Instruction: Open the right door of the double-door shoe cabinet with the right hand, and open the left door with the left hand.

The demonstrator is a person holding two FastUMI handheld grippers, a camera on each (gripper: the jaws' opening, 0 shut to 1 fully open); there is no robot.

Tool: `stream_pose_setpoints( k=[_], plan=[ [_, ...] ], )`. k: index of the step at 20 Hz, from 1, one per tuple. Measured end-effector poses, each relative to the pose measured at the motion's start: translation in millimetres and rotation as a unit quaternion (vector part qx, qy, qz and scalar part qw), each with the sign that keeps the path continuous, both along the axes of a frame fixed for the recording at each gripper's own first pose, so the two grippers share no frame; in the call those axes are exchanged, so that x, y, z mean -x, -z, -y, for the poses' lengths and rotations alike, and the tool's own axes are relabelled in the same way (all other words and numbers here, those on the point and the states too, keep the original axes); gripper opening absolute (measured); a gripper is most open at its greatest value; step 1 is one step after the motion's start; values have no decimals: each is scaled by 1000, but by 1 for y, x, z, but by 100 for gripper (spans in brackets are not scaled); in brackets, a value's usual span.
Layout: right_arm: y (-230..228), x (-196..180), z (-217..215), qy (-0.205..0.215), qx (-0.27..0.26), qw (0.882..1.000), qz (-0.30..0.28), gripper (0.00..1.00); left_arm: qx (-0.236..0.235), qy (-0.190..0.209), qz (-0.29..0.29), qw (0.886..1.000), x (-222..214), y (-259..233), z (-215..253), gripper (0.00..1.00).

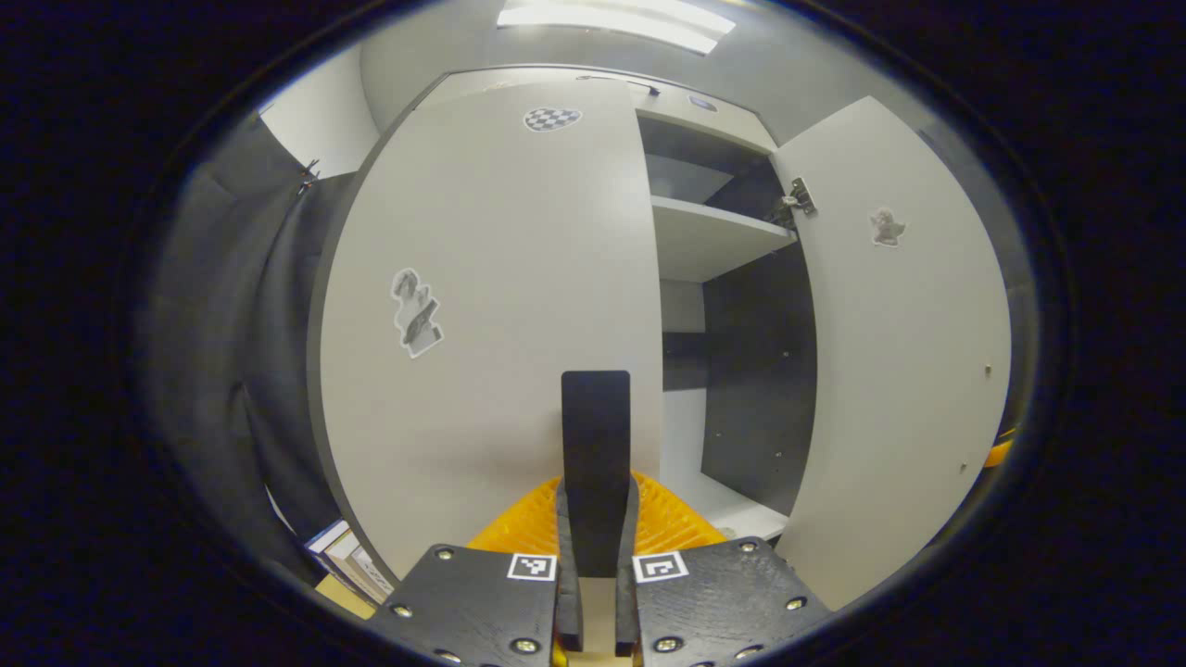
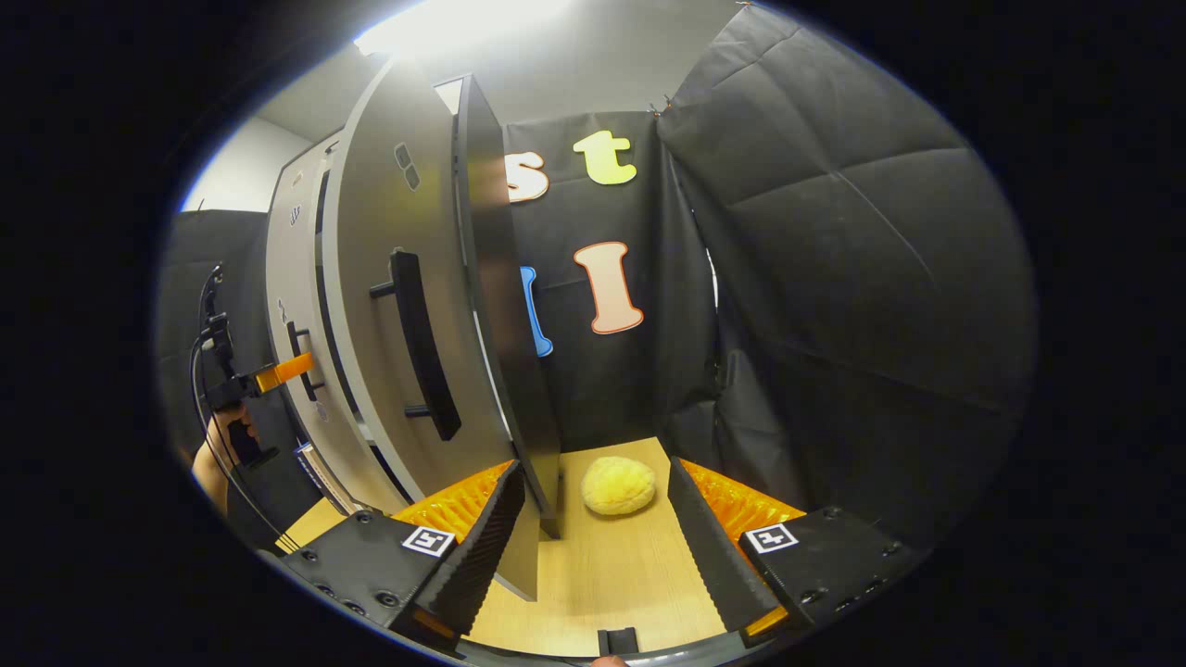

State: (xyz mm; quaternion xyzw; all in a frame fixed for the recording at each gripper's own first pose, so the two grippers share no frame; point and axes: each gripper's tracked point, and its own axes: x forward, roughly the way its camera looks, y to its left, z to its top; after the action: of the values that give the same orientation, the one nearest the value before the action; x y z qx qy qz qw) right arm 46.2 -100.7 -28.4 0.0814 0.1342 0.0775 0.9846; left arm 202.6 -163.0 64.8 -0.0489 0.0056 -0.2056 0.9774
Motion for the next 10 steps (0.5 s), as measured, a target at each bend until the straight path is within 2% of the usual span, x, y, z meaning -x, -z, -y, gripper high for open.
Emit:
stream_pose_setpoints(
  k=[10],
  plan=[
    [-5,-10,-11,-3,3,1000,11,98,-10,0,10,1000,34,-1,-29,15]
  ],
)
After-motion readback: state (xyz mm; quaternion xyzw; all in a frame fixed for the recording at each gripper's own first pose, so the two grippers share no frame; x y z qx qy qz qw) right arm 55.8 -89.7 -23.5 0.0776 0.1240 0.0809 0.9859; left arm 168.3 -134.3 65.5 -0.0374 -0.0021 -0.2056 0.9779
